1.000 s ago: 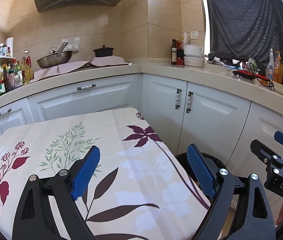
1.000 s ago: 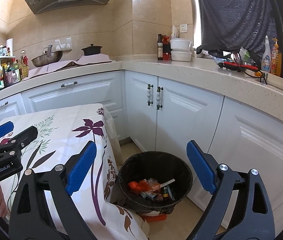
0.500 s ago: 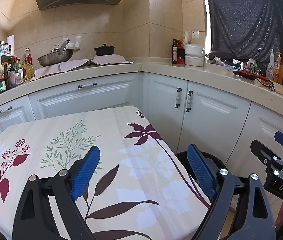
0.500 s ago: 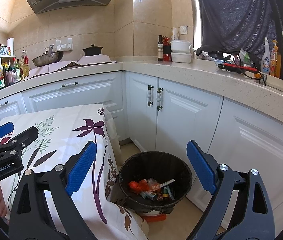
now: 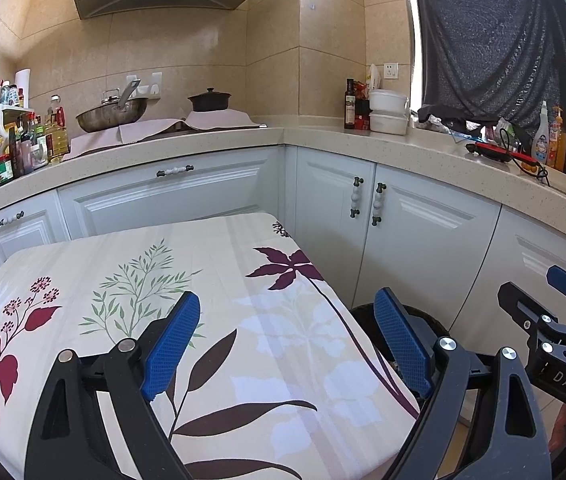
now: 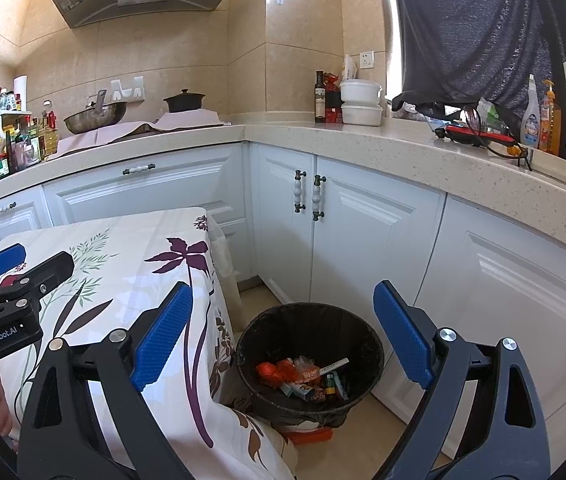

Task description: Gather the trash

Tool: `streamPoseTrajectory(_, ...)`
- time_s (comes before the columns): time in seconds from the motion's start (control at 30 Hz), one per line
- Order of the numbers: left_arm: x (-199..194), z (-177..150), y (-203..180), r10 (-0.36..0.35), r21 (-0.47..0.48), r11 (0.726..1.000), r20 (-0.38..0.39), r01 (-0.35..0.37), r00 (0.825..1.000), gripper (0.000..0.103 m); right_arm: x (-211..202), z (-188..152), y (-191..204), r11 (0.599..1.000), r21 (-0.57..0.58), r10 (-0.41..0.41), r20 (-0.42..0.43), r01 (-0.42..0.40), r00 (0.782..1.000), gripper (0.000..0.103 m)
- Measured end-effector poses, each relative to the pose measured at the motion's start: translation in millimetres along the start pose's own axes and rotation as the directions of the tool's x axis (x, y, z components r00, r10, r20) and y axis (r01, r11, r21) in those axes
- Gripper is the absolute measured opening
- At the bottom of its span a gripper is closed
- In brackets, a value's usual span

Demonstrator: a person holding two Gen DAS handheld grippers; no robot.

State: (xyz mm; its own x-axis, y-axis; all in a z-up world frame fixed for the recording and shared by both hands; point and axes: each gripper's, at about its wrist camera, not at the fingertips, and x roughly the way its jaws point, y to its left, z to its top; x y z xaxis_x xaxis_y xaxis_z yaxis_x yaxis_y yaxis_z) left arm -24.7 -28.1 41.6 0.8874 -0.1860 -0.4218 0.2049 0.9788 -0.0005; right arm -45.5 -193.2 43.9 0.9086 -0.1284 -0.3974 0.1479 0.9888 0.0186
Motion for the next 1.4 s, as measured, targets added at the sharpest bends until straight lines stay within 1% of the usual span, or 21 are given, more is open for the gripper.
streamPoseTrajectory(0.7, -2.2, 1.5, 2.6, -0.005, -0.012, 1.0, -0.003, 0.005, 1.0, 0.086, 0.9, 0.3, 0.0, 1.0, -0.002, 0.001, -0.001, -0.001, 1.0, 0.09)
streamPoseTrajectory(1.07, -5.4, 1.3, 1.9, 0.005, -0.004, 1.0, 0.014, -0.005, 1.0, 0.086, 0.4, 0.4, 1.3, 1.0, -0.003, 0.002, 0.003, -0.002, 1.0, 0.09)
streamPoseTrajectory(1.4, -7.4, 2.7, 4.1, -0.007, -0.014, 1.0, 0.025, 0.008, 1.0, 0.088, 0.8, 0.3, 1.5, 1.0, -0.005, 0.002, 0.001, -0.002, 1.0, 0.09)
